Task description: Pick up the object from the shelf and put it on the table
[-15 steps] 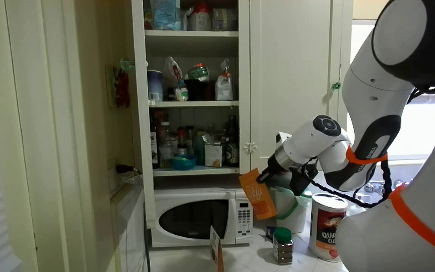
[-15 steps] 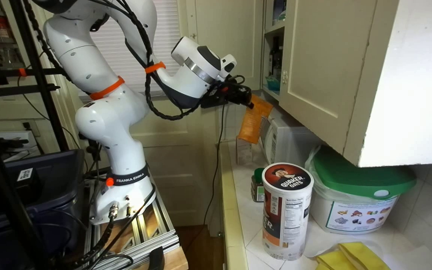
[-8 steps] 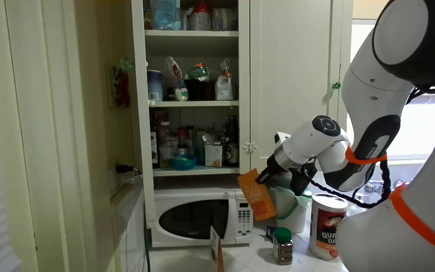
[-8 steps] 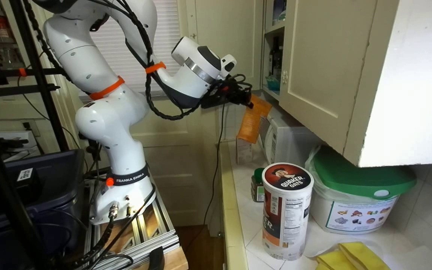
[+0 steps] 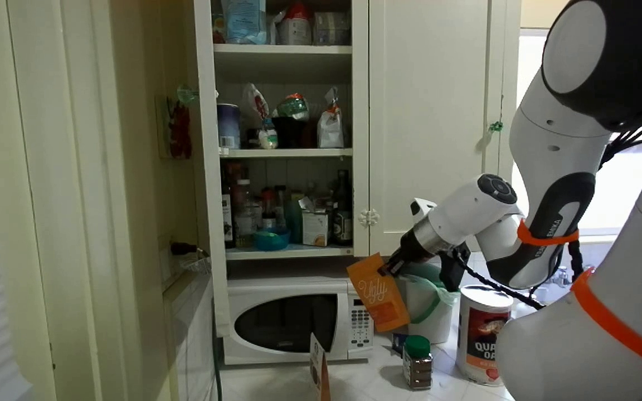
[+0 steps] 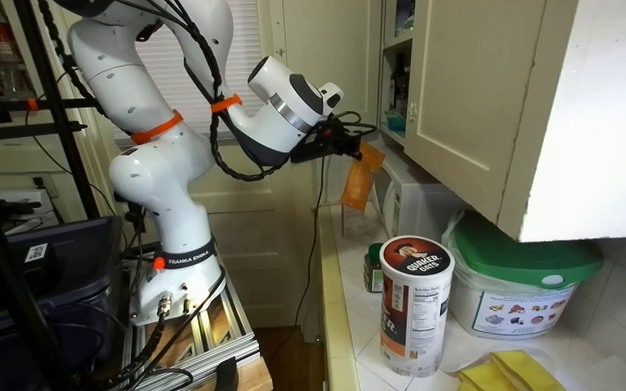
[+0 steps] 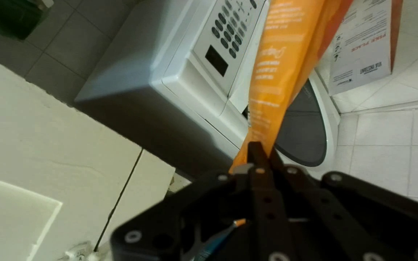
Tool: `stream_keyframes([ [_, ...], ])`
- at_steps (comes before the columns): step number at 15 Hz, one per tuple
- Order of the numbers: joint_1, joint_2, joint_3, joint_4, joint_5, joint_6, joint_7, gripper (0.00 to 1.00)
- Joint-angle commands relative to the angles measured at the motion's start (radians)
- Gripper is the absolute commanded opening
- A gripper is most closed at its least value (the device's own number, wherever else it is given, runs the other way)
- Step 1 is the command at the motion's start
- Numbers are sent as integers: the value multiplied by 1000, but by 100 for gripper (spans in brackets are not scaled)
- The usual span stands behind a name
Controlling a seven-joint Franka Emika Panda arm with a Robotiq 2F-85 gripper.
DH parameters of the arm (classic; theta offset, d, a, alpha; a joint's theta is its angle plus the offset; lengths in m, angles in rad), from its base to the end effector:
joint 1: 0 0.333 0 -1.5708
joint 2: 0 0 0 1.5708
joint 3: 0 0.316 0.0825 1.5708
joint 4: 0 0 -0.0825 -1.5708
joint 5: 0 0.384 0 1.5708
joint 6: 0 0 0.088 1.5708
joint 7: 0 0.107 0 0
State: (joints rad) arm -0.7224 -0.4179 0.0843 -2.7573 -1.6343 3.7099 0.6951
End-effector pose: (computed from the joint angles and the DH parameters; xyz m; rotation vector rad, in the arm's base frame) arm 0.3248 -0.0767 0.4069 2.5933 0.7314 1.2613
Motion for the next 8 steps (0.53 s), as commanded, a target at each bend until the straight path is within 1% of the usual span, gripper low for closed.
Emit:
stream_keyframes([
  [1,160,80,-179,0,20,52,-154,0],
  [3,236,101,-272,0,71,68,-286,0],
  [4,266,115,-319,0,100,75,-369,0],
  [5,291,142,-360,1,129,98,-426,0],
  [8,339,238,-441,2,204,190,-572,0],
])
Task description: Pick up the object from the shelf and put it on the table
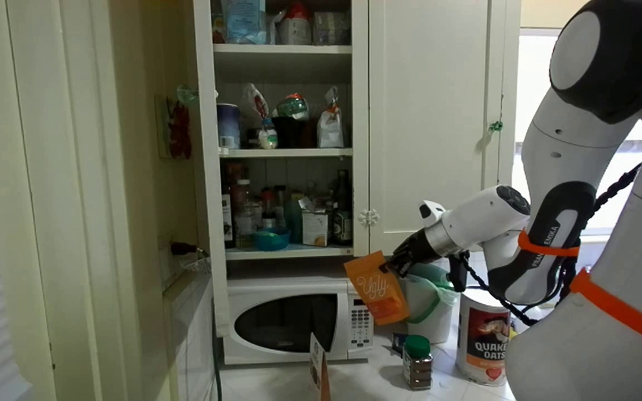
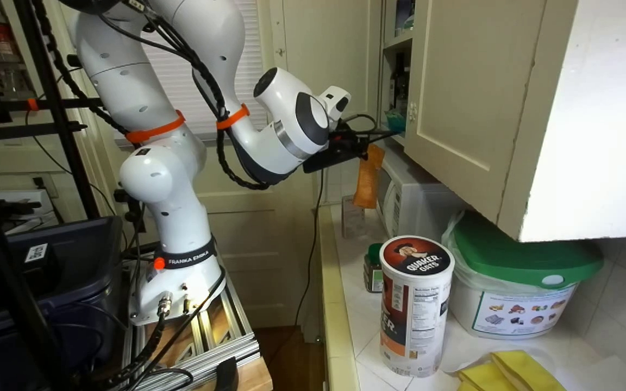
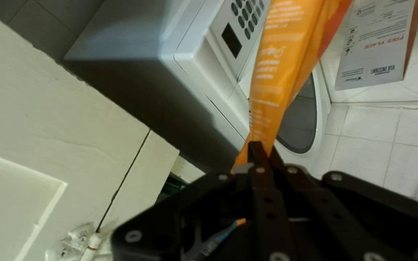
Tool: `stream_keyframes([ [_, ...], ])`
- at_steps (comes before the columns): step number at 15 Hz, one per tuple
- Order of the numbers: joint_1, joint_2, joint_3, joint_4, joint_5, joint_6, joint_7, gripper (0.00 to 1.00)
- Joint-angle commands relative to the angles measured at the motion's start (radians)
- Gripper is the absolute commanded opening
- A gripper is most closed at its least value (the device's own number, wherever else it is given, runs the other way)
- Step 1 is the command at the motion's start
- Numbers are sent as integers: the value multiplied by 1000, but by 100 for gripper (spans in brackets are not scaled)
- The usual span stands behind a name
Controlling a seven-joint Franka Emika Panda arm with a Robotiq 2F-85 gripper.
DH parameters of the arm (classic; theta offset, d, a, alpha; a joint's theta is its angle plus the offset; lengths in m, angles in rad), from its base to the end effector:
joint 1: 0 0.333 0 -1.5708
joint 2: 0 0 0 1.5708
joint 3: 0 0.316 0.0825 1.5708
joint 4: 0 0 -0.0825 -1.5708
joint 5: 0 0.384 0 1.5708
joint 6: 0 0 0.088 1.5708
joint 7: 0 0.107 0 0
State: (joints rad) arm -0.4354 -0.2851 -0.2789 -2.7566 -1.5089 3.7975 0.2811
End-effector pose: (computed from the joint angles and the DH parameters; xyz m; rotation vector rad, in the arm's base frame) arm 0.3281 -0.1077 0.3974 2.4645 0.9446 1.3940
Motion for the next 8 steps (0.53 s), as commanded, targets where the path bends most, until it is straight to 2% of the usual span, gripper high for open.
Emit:
stream_keyframes([
  [1,61,141,-93,1,88,136,-189,0],
  [5,78,323,-104,0,131,264,-315,0],
  [6,66,213,-94,-1,88,176,-219,2],
  [8,66,287,-89,1,104,214,-255,2],
])
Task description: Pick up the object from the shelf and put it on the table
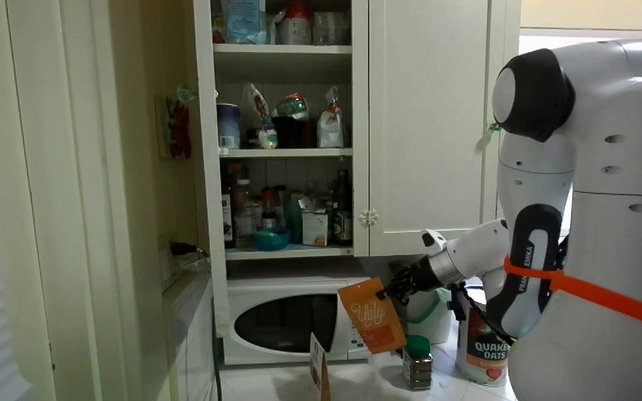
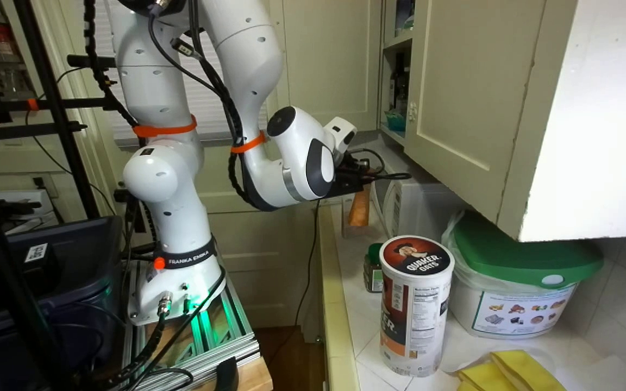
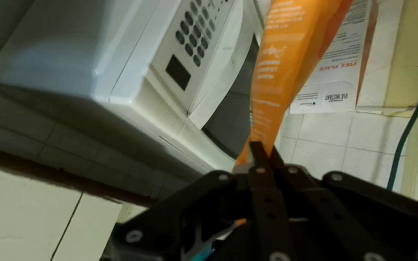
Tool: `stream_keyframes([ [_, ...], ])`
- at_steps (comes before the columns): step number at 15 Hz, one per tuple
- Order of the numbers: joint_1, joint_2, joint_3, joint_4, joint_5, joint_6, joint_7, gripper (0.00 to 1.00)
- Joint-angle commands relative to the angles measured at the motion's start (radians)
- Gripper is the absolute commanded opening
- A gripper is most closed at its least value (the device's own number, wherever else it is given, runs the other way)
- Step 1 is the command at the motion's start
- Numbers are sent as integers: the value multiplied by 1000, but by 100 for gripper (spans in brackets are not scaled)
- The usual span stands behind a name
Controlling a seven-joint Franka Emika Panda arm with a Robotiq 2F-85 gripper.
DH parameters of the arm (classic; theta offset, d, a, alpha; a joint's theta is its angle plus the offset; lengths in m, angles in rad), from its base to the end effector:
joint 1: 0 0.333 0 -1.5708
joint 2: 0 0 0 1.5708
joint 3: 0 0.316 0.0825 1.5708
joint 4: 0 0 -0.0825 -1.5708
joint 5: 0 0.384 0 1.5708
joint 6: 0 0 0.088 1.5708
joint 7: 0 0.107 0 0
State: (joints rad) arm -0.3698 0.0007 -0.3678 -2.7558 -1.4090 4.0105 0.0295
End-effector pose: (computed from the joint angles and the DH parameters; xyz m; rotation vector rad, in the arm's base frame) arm 0.3323 -0.1173 0.3307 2.5216 1.1000 1.4771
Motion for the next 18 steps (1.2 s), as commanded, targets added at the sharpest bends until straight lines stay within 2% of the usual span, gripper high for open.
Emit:
stream_keyframes([
  [1,1,21,2,2,7,9,-11,2],
  [4,5,35,4,10,7,18,-20,0],
  [13,-18,271,32,29,149,233,-241,0],
  [17,-20,363,64,73,163,298,-272,0],
  [18,-153,315,223,81,150,219,-255,0],
])
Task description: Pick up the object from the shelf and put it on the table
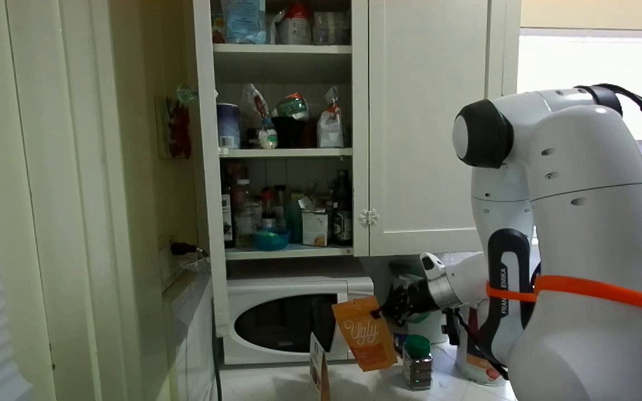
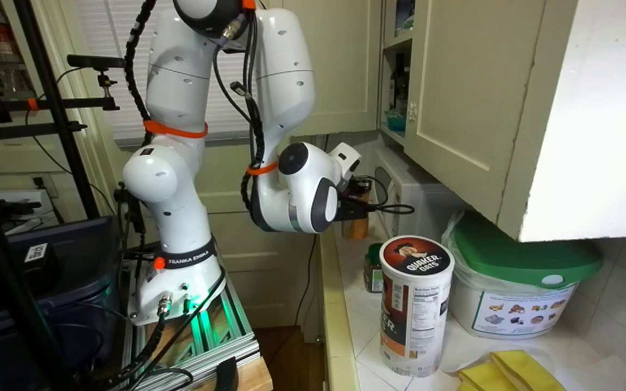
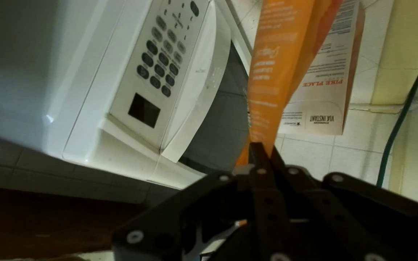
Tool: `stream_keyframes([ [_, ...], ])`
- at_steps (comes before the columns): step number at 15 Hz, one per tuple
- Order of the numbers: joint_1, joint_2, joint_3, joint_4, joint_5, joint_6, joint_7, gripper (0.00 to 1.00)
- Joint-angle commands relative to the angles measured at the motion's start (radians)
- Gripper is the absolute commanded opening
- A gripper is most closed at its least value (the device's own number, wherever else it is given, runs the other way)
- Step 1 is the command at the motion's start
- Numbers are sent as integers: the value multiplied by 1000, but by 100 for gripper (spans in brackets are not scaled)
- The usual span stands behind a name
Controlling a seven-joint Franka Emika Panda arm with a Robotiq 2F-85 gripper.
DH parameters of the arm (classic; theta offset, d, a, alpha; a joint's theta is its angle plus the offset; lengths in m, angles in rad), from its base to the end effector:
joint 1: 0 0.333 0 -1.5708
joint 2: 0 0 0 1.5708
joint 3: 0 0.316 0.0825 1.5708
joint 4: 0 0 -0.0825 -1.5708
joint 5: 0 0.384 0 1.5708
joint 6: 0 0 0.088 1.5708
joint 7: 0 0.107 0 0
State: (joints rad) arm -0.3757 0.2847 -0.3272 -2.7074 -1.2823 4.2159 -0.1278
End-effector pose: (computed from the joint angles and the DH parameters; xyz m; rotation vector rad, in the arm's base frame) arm 0.3433 -0.1211 0.2709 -2.4305 -1.0774 -1.5232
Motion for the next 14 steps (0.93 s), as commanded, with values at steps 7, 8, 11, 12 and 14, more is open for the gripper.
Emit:
stream_keyframes([
  [7,-205,223,268,128,73,62,-237,0],
  [8,-215,241,275,136,77,62,-254,0],
  [11,-237,293,292,163,72,62,-281,0],
  [12,-235,310,289,172,67,62,-286,0],
  [14,-225,325,276,180,56,59,-285,27],
])
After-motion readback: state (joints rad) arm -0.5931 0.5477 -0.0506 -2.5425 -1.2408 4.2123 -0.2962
